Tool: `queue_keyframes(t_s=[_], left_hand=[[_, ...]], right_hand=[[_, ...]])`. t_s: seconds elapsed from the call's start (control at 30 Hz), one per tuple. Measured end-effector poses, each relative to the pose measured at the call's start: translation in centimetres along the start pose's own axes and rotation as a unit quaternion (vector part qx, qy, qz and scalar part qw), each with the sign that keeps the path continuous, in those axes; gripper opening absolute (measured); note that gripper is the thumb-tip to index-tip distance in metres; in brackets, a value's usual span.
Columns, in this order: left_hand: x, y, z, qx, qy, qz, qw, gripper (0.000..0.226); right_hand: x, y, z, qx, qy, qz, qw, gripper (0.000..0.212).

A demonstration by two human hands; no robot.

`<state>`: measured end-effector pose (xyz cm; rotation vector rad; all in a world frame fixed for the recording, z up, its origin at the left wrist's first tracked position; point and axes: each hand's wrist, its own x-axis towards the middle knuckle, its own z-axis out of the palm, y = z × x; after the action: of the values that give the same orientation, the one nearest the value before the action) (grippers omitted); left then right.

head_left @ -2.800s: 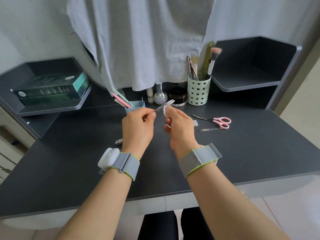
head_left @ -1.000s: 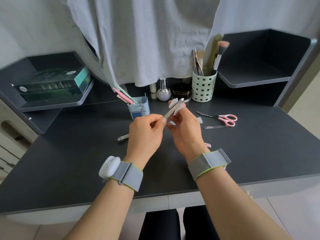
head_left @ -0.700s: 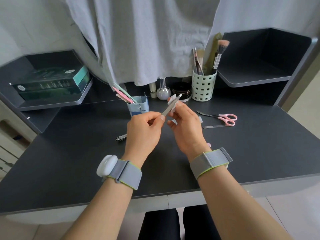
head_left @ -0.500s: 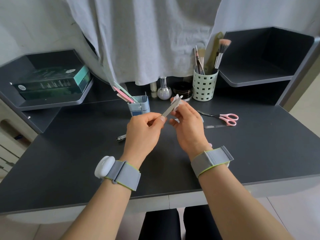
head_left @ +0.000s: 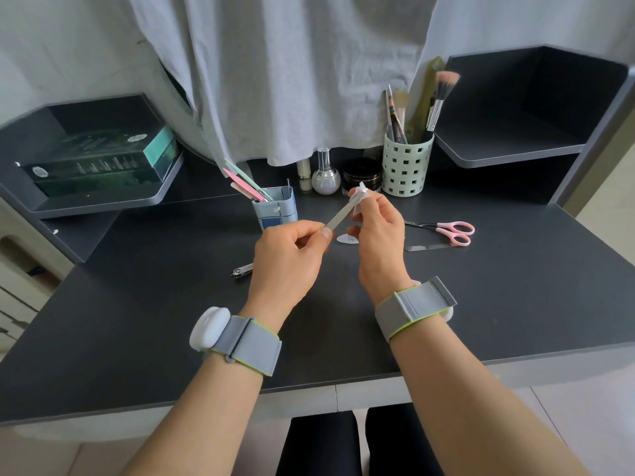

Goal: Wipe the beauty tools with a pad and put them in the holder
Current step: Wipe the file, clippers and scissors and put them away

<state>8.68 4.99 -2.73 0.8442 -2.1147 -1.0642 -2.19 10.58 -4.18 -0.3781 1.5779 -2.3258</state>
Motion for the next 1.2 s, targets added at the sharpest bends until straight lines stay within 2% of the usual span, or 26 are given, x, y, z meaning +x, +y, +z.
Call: queue_keyframes(t_s=[0.7,0.83,0.93,1.07,1.2], left_hand=[[0.7,1.6,0.0,-0.004,0.000,-0.007,1.000,0.015],[0.7,1.3,-0.5,-0.016,0.005,-0.015,1.000,0.015],[0.5,0.8,-0.8,-0.021,0.008,-0.029,0.999,0.014],[0.3,0.8,-0.6,-0.023,0.007,-0.040,0.999,0.014],[0.2,0.7,-0.4,-0.029,0.010,-0.051,0.998,0.014]], right_hand=[[2.1,0.2,1.7,-0.078,0.086,0.003,0.993,0.022],[3.2,-0.9,0.8,-0.080,0.111,0.025,0.990,0.029],[3.2,-1.2,-0.2,-0.114,0.079,0.036,0.990,0.030],[2.4,-0.8,-0.9,-0.152,0.024,0.052,0.987,0.012],[2.0,-0.8,-1.7,-0.199,0.001,0.064,0.978,0.014]])
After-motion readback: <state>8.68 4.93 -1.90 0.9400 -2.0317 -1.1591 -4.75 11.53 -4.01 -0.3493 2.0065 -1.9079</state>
